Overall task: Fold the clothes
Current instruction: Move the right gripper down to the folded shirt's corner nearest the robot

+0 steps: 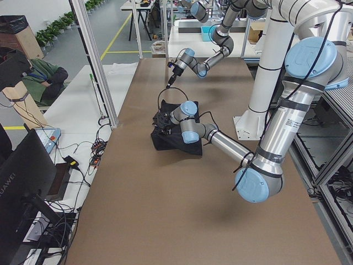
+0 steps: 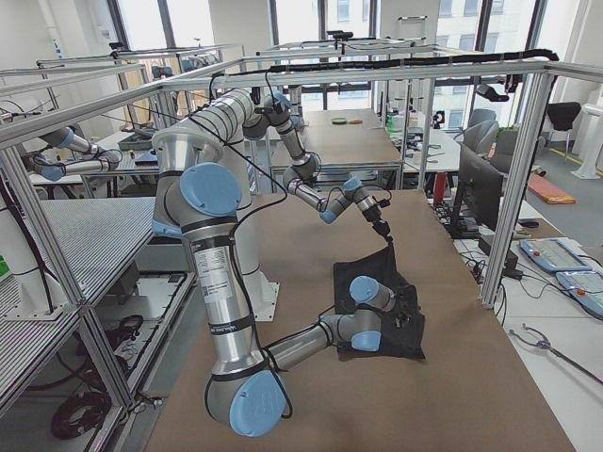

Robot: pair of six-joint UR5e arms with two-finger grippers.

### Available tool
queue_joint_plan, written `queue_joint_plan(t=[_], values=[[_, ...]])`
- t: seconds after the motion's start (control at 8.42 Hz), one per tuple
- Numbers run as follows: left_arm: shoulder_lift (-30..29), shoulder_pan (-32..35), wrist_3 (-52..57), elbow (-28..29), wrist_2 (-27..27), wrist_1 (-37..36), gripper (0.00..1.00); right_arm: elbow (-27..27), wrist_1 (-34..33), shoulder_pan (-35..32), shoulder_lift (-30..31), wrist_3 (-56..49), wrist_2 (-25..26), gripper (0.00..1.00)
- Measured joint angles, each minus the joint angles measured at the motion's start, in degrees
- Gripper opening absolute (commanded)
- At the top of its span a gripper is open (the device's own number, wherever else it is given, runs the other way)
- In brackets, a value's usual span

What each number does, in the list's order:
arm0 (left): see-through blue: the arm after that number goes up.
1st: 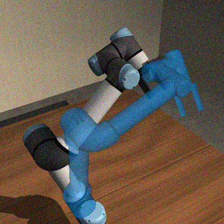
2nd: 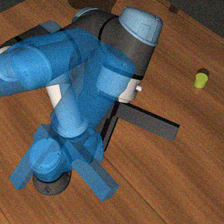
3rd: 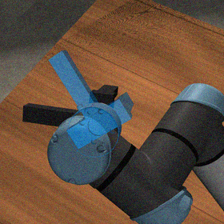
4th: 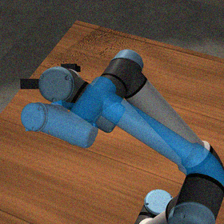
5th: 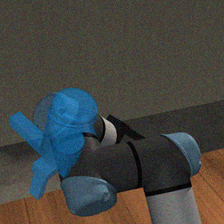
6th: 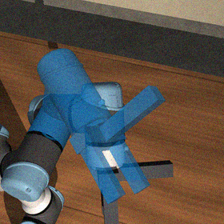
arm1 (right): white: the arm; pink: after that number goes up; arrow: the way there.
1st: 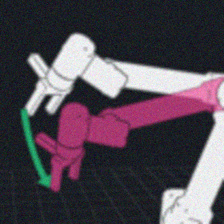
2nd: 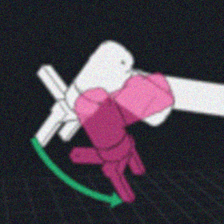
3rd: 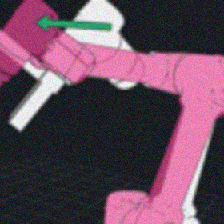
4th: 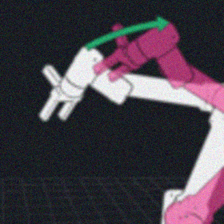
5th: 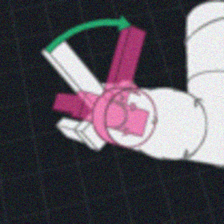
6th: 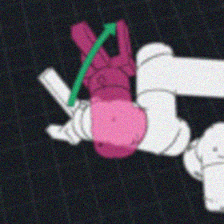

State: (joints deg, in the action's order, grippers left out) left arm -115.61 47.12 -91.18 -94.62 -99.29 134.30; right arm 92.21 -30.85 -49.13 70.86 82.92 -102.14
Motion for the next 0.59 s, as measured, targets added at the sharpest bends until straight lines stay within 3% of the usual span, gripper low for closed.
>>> queue_joint_plan(t=[0.24, 0.59], values=[[0.0, 0.1, 0.0, 0.2, 0.1, 0.0, 1.0, 0.1, 0.0, 0.0, 0.1, 0.1, -0.4, 0.94], [0.0, 0.4, 0.0, -0.1, 0.2, 0.0, 1.0, 2.4, -0.6, 0.2, 2.6, 0.8, -5.9, 0.93]])
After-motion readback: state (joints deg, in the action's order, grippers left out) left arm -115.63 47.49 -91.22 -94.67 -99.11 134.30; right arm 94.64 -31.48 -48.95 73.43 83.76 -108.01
